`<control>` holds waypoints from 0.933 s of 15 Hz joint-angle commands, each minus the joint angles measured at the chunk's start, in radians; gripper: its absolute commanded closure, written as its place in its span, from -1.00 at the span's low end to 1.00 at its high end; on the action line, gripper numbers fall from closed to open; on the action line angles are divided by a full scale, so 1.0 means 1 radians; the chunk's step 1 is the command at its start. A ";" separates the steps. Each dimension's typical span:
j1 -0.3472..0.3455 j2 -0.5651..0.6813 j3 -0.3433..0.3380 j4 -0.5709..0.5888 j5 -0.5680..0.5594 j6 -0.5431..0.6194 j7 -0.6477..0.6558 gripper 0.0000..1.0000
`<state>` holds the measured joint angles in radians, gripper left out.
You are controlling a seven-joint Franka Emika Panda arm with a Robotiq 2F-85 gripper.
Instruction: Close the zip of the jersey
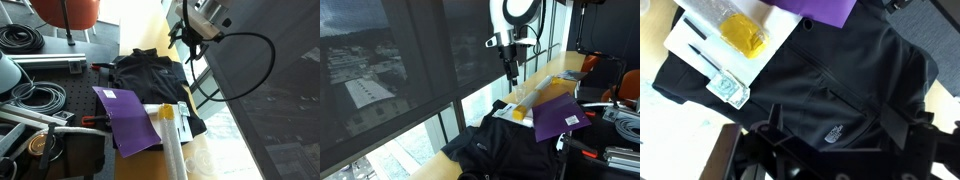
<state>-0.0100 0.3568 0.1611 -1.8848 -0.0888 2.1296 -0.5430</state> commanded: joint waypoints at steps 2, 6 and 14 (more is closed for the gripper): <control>-0.009 -0.208 -0.004 -0.189 0.115 0.074 0.031 -1.00; -0.005 -0.285 -0.023 -0.192 0.226 -0.115 0.016 -1.00; 0.005 -0.280 -0.082 -0.127 0.251 -0.239 0.023 -1.00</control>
<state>-0.0195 0.0765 0.0946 -2.0133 0.1611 1.8922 -0.5198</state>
